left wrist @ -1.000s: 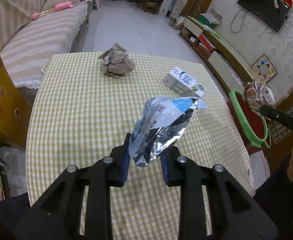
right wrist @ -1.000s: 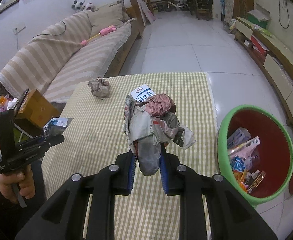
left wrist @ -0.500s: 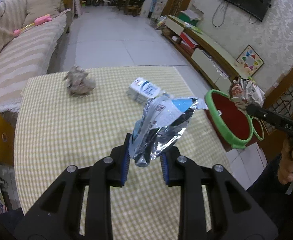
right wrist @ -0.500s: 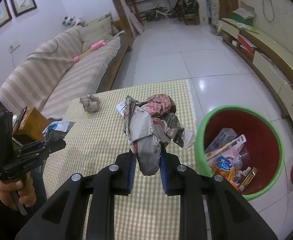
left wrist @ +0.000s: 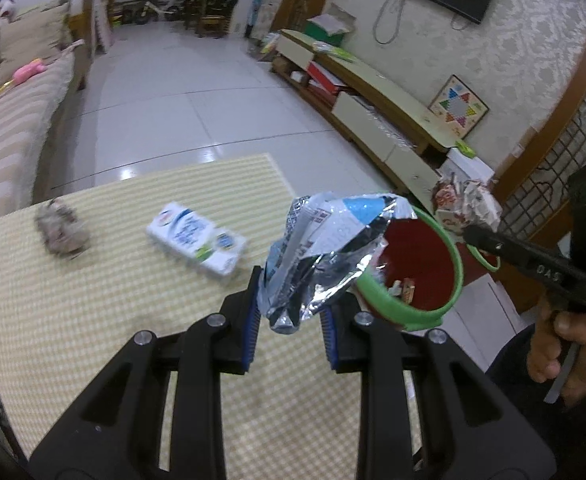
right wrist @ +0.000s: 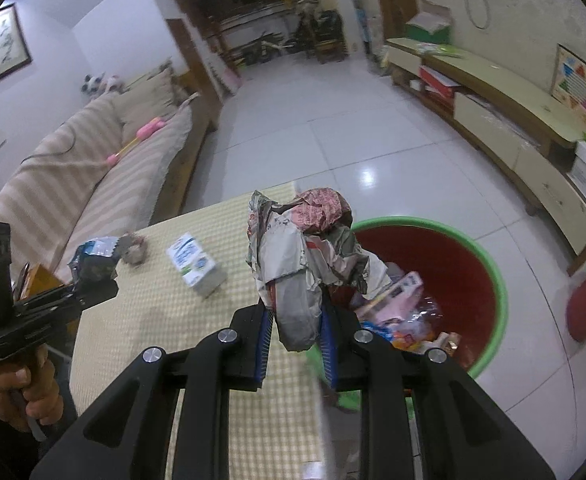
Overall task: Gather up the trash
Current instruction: 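Carry the foil wrapper and crumpled paper over the bucket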
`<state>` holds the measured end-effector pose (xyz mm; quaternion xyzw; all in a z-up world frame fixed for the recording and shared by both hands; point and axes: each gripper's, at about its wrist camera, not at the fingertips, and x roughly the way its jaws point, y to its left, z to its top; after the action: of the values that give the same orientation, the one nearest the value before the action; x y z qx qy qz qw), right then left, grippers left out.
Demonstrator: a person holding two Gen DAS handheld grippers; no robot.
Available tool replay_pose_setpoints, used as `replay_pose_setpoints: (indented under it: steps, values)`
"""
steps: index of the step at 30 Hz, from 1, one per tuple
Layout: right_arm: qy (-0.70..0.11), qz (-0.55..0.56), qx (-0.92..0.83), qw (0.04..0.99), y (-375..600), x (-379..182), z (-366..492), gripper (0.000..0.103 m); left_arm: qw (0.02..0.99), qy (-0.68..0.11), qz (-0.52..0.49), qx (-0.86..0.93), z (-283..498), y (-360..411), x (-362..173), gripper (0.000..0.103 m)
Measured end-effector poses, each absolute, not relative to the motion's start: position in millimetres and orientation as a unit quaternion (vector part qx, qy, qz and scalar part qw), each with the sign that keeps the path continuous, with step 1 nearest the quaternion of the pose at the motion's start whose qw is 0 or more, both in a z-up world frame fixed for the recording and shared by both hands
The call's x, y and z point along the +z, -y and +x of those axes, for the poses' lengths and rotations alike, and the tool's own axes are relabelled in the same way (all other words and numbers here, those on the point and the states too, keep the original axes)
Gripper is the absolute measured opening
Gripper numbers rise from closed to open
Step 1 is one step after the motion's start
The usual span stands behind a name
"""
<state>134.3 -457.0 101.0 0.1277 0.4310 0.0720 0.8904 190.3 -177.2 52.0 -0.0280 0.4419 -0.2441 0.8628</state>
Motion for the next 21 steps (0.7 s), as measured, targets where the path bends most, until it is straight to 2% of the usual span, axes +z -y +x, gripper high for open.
replay_pose_setpoints:
  steps: [21]
  values:
    - [-0.434, 0.16, -0.03, 0.886, 531.9, 78.9, 138.2, 0.02, 0.825, -0.463, -0.028, -0.323, 223.8, 295.4, 44.9, 0.025]
